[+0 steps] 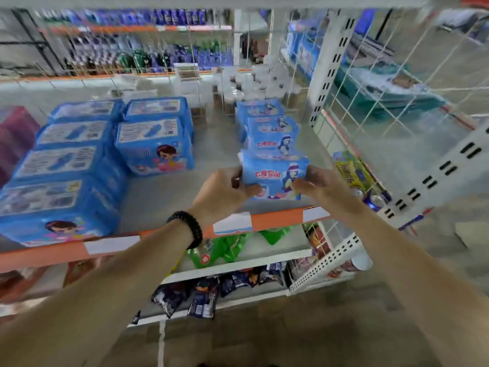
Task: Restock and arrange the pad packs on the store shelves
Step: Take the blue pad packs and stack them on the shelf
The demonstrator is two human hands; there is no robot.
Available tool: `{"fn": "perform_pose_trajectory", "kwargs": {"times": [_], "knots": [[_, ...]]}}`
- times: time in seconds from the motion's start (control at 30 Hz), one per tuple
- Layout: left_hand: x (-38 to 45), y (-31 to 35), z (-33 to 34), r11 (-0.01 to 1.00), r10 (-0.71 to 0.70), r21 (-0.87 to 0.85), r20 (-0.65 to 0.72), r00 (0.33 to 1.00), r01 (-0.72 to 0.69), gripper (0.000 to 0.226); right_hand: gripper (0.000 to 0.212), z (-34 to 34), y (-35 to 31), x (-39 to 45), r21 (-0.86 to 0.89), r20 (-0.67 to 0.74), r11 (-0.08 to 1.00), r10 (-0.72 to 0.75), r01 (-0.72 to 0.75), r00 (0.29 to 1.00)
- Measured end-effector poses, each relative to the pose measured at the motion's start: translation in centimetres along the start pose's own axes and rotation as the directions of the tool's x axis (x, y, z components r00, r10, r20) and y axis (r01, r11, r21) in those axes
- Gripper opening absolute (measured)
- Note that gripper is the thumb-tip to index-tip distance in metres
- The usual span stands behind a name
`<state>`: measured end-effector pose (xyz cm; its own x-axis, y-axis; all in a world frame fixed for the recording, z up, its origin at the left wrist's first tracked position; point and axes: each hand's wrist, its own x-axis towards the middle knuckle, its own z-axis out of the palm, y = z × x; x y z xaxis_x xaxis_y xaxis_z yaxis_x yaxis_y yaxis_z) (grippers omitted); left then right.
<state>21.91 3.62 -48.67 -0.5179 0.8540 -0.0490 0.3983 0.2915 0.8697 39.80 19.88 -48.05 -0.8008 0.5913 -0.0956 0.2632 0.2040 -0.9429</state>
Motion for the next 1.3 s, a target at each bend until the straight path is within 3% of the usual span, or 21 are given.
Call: {"fn": "perform_pose_trajectory", "kwargs": {"times": [0.13,0.23,0.6,0.73,0.97,1.13,1.3], "knots": [[1.3,-0.8,1.1,0.999,-0.008,0.037,0.052,0.999,0.007,0.04,0.019,-0.5,1.2,0.6,-0.165,-0.029,0.986,0.028,-0.032,0.999],[2.4,-1.2,1.8,1.0,0.004,0.024,0.026,1.0,-0.005,0.046,0.015,-1.0,1.3,1.8,-0.175,-0.051,0.983,0.04,-0.048,0.998],[5.9,-2.2,3.3,0.999,-0.029,-0.028,-0.095,0.995,0.027,0.058,0.035,-2.7,1.7,6.0,-0.179,-0.01,0.983,-0.035,0.032,0.999],[6.3,-2.1,3.3,0.999,-0.027,-0.03,-0.077,0.997,0.025,0.062,0.065,-3.2,2.4,6.4,-0.091,0.029,0.989,-0.112,0.114,0.993],[7.4,-2.2,2.8,0.99,-0.086,-0.119,-0.04,0.995,0.081,0.079,0.091,-3.6,1.0,8.0,-0.232,0.075,0.938,-0.249,0.26,0.966],[6.8,-2.0,2.2,0.985,-0.09,-0.151,-0.052,0.995,0.081,0.071,0.078,-2.6,1.6,8.3,-0.165,0.12,0.973,-0.146,0.165,0.982],[6.9,-2.3,1.9,0.991,-0.08,-0.115,-0.052,0.995,0.074,0.073,0.07,-2.1,1.5,8.3,-0.143,0.085,0.971,-0.182,0.193,0.98]]}}
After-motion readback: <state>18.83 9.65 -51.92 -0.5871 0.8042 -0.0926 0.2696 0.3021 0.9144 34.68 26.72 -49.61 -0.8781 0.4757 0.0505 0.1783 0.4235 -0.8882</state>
